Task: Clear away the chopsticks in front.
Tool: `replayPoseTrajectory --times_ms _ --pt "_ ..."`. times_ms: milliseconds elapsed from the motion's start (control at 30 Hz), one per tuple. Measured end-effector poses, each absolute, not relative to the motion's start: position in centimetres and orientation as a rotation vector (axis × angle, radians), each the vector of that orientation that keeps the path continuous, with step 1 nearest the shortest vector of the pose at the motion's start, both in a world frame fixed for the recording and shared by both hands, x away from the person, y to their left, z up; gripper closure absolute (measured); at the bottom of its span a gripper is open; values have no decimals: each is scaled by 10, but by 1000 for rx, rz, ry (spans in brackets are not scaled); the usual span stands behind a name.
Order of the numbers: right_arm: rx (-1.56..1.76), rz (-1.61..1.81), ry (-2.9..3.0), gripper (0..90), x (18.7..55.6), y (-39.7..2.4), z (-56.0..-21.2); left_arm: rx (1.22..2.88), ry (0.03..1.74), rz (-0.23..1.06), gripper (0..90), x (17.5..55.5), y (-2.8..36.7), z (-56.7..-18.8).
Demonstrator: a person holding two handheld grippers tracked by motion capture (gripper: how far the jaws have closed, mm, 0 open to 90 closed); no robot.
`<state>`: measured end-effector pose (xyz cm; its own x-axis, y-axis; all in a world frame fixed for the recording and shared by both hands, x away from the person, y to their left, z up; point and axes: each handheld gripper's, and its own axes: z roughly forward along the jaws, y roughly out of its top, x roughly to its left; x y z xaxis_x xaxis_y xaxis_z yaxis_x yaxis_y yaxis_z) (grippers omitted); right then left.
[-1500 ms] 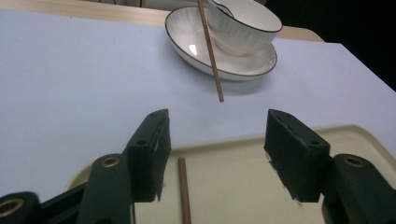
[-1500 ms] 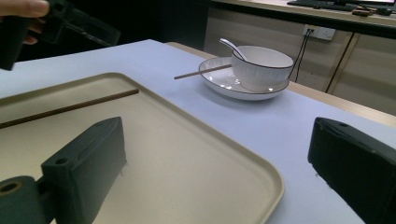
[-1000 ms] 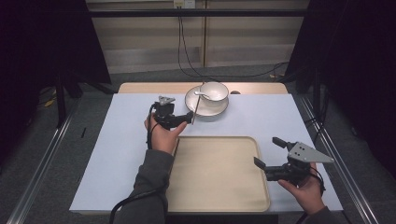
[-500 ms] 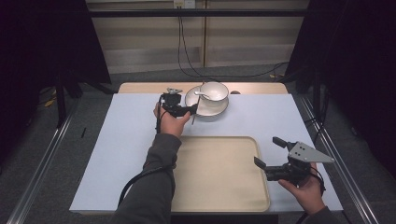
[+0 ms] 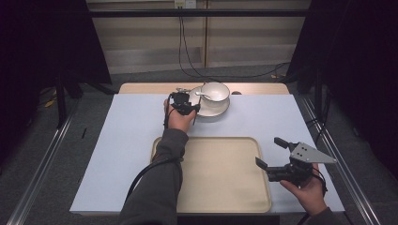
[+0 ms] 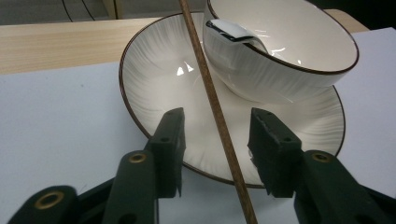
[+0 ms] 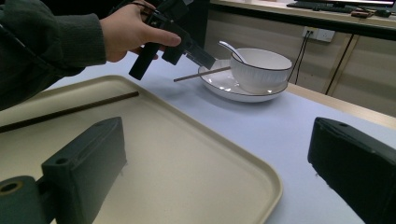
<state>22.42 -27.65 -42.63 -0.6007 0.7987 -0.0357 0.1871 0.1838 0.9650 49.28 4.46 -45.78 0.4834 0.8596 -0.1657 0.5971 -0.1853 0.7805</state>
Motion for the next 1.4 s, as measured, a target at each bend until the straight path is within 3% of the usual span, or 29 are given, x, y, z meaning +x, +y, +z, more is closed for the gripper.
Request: replayPoseTrajectory --times_ms 500,533,667,1400 --pt "932 1443 1904 37 224 -278 -426 1932 1281 401 728 512 25 -467" --pt "931 1441 1904 37 224 -278 -426 1936 1282 400 783 513 25 -468" --pt "928 1442 1904 36 225 -278 -426 1944 1315 413 851 512 25 -468" --pt "924 1438 1902 35 224 -277 -426 1840 1392 353 855 448 76 -438"
